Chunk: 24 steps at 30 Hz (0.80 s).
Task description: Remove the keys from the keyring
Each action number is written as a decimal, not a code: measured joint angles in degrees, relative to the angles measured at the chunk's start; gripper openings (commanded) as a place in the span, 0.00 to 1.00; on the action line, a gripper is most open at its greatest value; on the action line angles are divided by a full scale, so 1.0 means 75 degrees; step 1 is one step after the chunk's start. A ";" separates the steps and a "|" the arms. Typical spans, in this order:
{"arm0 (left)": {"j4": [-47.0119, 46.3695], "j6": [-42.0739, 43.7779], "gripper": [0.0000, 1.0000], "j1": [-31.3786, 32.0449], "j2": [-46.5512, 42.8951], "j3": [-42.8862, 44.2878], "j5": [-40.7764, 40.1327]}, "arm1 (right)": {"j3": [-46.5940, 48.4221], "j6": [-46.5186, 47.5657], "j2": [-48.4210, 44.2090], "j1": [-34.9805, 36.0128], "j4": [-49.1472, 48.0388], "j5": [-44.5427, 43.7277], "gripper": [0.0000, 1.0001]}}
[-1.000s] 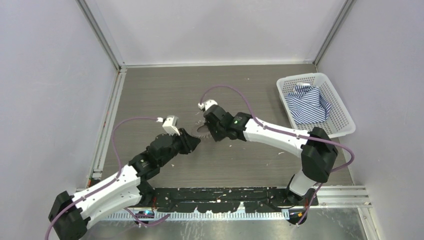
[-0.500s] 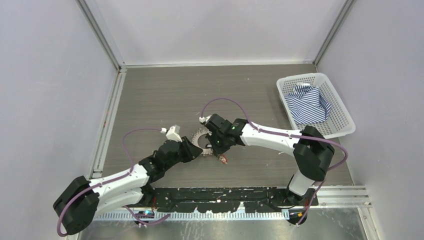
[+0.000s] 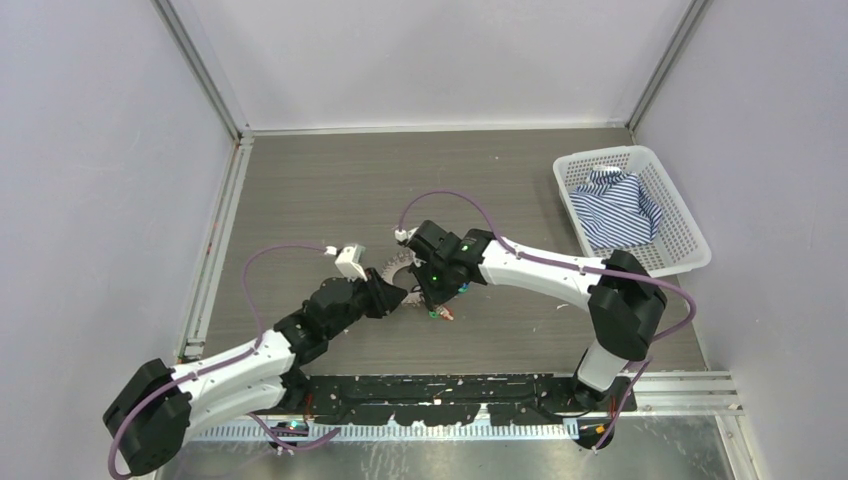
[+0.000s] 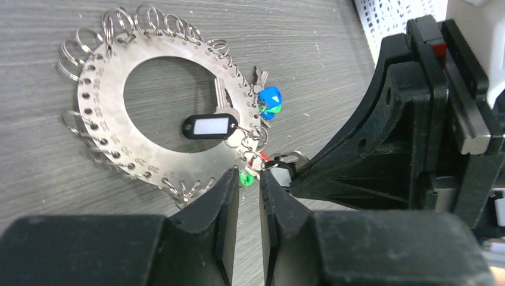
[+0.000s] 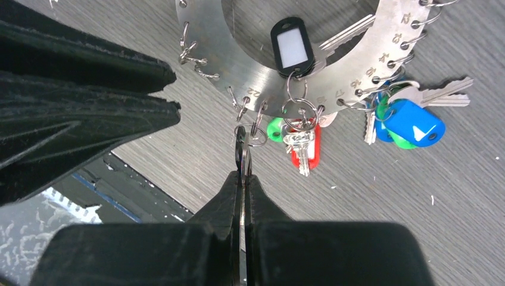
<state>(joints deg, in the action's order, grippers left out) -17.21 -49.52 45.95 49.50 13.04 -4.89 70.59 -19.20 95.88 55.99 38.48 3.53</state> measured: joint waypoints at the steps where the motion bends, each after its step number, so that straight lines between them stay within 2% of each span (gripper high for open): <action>1: -0.0026 0.0184 0.18 0.0000 0.0047 0.0026 0.0026 | -0.0012 0.0000 -0.0009 -0.0017 0.0029 0.0070 0.01; 11: -0.0525 0.1486 0.17 0.0009 0.0379 0.0038 0.0755 | -0.0306 -0.0187 -0.0259 -0.0659 -0.0012 0.1279 0.01; 24: -0.3212 0.3045 0.17 0.0259 0.1629 -0.0326 0.1349 | -0.0650 -0.0501 -0.0822 -0.1355 -0.0032 0.2906 0.01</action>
<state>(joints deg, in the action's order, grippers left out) -41.30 -26.68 47.90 61.71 10.59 5.23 65.71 -22.96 89.71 45.82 38.24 25.32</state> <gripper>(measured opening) 0.163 0.036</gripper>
